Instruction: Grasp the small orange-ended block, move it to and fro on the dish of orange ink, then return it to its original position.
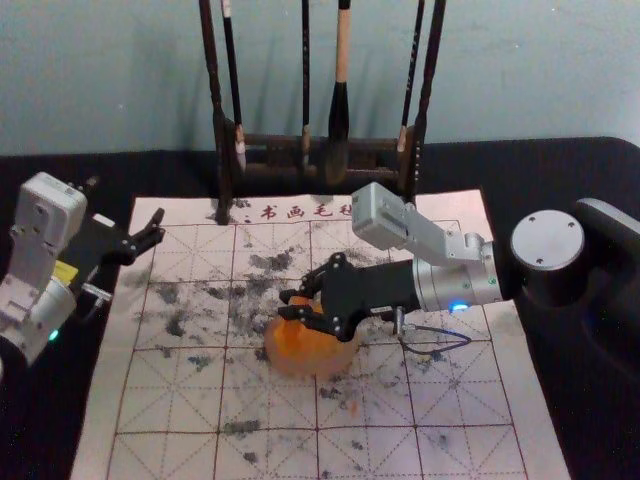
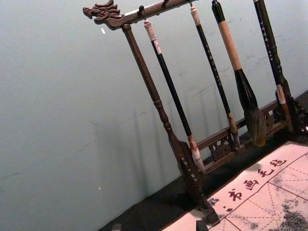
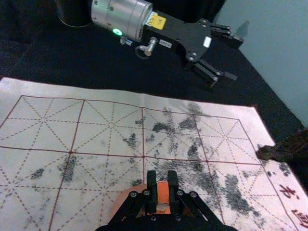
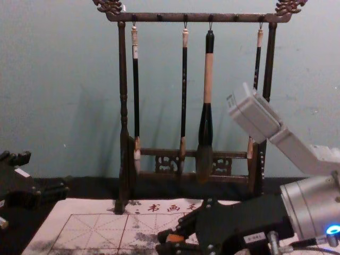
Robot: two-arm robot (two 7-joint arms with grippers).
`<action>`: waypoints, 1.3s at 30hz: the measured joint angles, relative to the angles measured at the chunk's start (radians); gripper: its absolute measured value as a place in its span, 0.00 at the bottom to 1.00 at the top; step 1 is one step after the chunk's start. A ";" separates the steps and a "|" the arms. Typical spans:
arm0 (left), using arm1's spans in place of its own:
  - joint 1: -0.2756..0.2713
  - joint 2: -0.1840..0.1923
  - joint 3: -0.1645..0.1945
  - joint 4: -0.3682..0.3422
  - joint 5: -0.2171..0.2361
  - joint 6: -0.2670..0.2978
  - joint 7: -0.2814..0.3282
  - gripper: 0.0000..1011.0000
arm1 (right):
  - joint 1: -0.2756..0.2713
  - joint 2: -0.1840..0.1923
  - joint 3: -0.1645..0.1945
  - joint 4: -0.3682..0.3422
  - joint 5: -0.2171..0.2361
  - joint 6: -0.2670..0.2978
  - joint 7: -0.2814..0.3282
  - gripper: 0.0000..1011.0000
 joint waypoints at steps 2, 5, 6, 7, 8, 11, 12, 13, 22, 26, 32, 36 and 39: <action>0.000 0.000 0.000 0.000 0.000 0.000 0.000 0.99 | 0.002 0.000 0.002 0.004 -0.002 0.000 -0.004 0.13; 0.000 0.000 0.000 0.000 0.000 0.000 0.000 0.99 | 0.004 0.000 0.004 0.008 -0.005 -0.001 -0.008 0.13; 0.000 0.000 0.000 0.000 0.000 0.000 0.000 0.99 | 0.004 0.000 0.004 0.009 -0.006 -0.001 -0.010 0.13; 0.000 0.000 0.000 0.000 0.000 0.000 0.000 0.99 | 0.005 0.000 0.005 0.009 -0.008 -0.001 -0.011 0.13; 0.000 0.000 0.000 0.000 0.000 0.000 0.000 0.99 | 0.005 0.001 0.006 0.010 -0.010 -0.001 -0.013 0.13; 0.000 0.000 0.000 0.000 0.000 0.000 0.000 0.99 | 0.006 0.004 0.007 0.010 -0.016 -0.001 -0.018 0.13; 0.000 0.000 0.000 0.000 0.000 0.000 0.000 0.99 | 0.006 0.005 0.008 0.010 -0.017 -0.001 -0.019 0.13; 0.000 0.000 0.000 0.000 0.000 0.000 0.000 0.99 | 0.006 0.006 0.008 0.010 -0.018 -0.001 -0.020 0.13; 0.000 0.000 0.000 0.000 0.000 0.000 0.000 0.99 | 0.000 0.019 0.019 -0.002 -0.024 0.005 -0.029 0.13; 0.000 0.000 0.000 0.000 0.000 0.000 0.000 0.99 | -0.003 0.025 0.023 -0.010 -0.025 0.007 -0.030 0.13; 0.000 0.000 0.000 0.000 0.000 0.000 0.000 0.99 | -0.009 0.030 0.029 -0.022 -0.023 0.007 -0.031 0.13; 0.000 0.000 0.000 0.000 0.000 0.000 0.000 0.99 | -0.017 0.041 0.039 -0.045 -0.014 0.007 -0.033 0.13; 0.000 0.000 0.000 0.000 0.000 0.000 0.000 0.99 | -0.025 0.055 0.049 -0.073 -0.005 0.007 -0.036 0.13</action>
